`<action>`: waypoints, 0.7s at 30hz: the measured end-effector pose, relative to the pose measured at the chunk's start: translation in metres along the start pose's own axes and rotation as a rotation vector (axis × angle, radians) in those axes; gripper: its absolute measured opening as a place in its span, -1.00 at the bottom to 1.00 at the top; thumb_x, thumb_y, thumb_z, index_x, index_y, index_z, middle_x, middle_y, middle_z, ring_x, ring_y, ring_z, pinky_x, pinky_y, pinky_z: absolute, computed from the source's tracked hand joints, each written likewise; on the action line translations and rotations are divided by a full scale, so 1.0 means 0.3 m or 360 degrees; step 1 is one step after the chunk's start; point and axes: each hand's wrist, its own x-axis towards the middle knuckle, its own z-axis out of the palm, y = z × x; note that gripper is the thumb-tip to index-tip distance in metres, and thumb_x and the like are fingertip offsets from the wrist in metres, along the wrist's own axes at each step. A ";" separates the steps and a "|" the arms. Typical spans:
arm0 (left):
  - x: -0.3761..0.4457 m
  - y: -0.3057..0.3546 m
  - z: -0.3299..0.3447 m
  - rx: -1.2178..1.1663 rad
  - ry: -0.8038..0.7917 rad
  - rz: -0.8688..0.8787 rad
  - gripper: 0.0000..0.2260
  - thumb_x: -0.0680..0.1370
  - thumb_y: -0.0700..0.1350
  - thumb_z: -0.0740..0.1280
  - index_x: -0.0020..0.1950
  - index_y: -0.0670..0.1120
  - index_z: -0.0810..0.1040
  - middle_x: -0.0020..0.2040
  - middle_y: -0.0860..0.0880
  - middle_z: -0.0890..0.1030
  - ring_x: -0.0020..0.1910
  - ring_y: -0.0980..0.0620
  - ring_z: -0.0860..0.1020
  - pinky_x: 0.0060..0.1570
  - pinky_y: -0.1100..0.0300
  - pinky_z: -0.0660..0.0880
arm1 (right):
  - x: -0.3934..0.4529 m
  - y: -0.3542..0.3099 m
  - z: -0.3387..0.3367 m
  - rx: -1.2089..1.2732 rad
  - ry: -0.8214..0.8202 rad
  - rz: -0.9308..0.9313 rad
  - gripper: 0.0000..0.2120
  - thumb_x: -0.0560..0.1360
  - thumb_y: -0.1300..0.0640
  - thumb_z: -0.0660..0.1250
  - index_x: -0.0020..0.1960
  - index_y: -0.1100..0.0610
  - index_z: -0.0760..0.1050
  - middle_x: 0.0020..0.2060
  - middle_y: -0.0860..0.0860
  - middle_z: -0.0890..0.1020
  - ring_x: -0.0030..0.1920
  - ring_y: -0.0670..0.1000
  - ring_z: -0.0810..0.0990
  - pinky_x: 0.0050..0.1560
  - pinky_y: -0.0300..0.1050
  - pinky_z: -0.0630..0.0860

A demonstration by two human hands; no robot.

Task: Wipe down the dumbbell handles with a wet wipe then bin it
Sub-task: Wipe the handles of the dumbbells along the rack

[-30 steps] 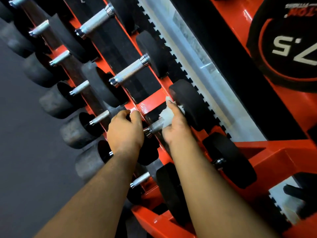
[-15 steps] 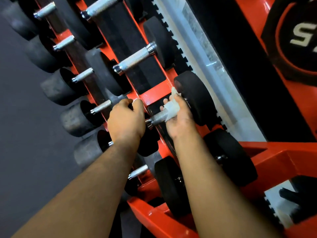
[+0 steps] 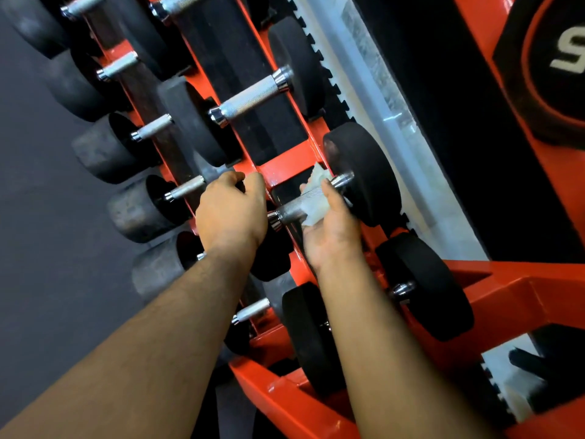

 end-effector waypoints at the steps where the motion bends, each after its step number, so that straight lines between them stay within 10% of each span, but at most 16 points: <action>1: 0.002 -0.001 0.000 -0.0001 0.0007 0.0003 -0.63 0.54 0.13 0.13 -0.02 -0.05 0.64 -0.03 -0.10 0.65 -0.01 -0.15 0.56 0.05 0.01 0.51 | -0.007 0.015 -0.005 0.0030 0.0070 -0.0012 -0.84 0.55 0.13 0.38 0.10 0.15 0.61 -0.03 0.09 0.71 -0.08 0.00 0.70 0.08 -0.02 0.58; 7: -0.002 0.001 -0.001 -0.0012 0.0006 0.0010 -0.65 0.56 0.11 0.14 0.00 -0.05 0.64 0.00 -0.11 0.65 0.01 -0.14 0.56 0.01 0.06 0.45 | 0.016 -0.028 0.049 -0.0057 -0.0139 0.0039 -0.80 0.62 0.03 0.24 0.06 0.12 0.57 -0.33 -0.03 0.70 -0.20 -0.05 0.65 -0.05 -0.11 0.53; 12: -0.002 0.003 -0.003 -0.0036 -0.0008 -0.0023 -0.72 0.57 0.08 0.16 -0.18 -0.05 0.53 -0.17 -0.05 0.57 -0.11 -0.13 0.52 -0.07 0.08 0.39 | -0.023 0.040 -0.017 0.0000 0.0147 -0.0018 -0.79 0.59 0.07 0.35 0.17 0.16 0.58 0.07 0.12 0.69 0.01 0.03 0.68 0.04 0.01 0.64; 21: 0.000 0.003 -0.005 -0.0006 -0.0014 -0.0023 -0.69 0.56 0.10 0.16 -0.13 -0.06 0.58 -0.09 -0.08 0.62 -0.06 -0.14 0.55 0.02 0.01 0.50 | -0.015 0.070 0.028 -0.0402 0.0064 -0.0012 -0.55 0.59 -0.12 0.33 0.28 0.22 0.53 -0.01 0.11 0.73 -0.02 0.03 0.72 -0.08 -0.10 0.63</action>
